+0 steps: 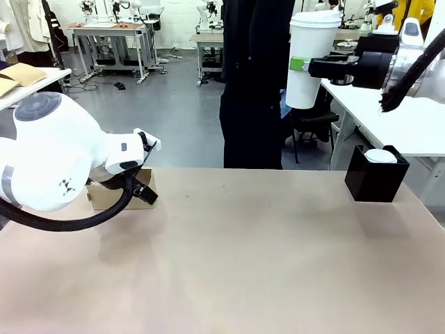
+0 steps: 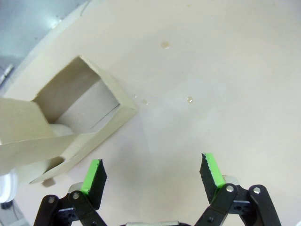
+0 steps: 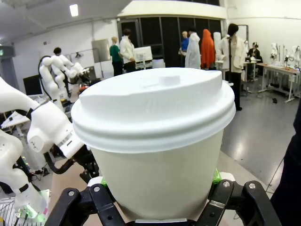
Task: Pour a drink into a cup and package it in a carrier.
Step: Position the Cup Carrier in the center of the table.
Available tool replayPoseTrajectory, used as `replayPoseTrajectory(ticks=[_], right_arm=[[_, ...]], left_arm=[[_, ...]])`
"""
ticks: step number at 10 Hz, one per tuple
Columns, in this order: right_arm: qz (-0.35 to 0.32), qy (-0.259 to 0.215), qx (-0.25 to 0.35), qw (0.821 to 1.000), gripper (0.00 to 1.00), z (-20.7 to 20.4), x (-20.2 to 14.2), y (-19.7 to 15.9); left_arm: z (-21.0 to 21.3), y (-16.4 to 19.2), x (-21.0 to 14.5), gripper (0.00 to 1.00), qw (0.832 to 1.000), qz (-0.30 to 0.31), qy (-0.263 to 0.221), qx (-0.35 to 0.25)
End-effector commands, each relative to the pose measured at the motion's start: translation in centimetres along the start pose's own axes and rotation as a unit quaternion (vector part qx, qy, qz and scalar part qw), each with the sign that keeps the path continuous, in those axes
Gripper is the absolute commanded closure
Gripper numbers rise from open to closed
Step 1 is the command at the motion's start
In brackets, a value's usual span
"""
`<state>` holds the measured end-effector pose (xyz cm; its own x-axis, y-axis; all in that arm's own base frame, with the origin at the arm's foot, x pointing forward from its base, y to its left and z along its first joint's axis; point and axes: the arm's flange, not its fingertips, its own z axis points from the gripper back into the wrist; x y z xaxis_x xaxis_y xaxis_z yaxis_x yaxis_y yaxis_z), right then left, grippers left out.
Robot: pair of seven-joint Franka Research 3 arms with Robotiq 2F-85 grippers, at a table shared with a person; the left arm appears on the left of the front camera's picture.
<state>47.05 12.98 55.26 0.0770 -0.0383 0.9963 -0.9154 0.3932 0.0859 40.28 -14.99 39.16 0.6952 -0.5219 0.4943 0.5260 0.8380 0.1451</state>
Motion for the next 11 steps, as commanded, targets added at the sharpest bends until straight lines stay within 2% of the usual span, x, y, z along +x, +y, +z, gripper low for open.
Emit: replayPoseTrajectory(ticks=[1,3,5,6,8,11], right_arm=[[0.009,-0.003,-0.002,1.0,0.19,-0.1,0.3,0.1],[0.009,-0.003,-0.002,1.0,0.19,-0.1,0.3,0.1],[0.009,-0.003,-0.002,1.0,0.19,-0.1,0.3,0.1],[0.009,-0.003,-0.002,1.0,0.19,-0.1,0.3,0.1],[0.009,-0.003,-0.002,1.0,0.19,-0.1,0.3,0.1],[0.009,-0.003,-0.002,1.0,0.19,-0.1,0.3,0.1]], left_arm=[[5.1,-0.4,2.9,0.0,0.999,0.027,0.02,0.032],[8.7,-0.1,5.6,0.0,0.996,0.066,0.037,0.049],[11.7,1.6,8.9,0.0,0.987,0.125,0.049,0.085],[12.4,2.5,10.3,0.0,0.985,0.142,0.052,0.085],[12.6,5.0,11.5,0.0,0.975,0.189,0.064,0.099],[9.5,9.2,12.1,0.0,0.962,0.239,0.091,0.097]])
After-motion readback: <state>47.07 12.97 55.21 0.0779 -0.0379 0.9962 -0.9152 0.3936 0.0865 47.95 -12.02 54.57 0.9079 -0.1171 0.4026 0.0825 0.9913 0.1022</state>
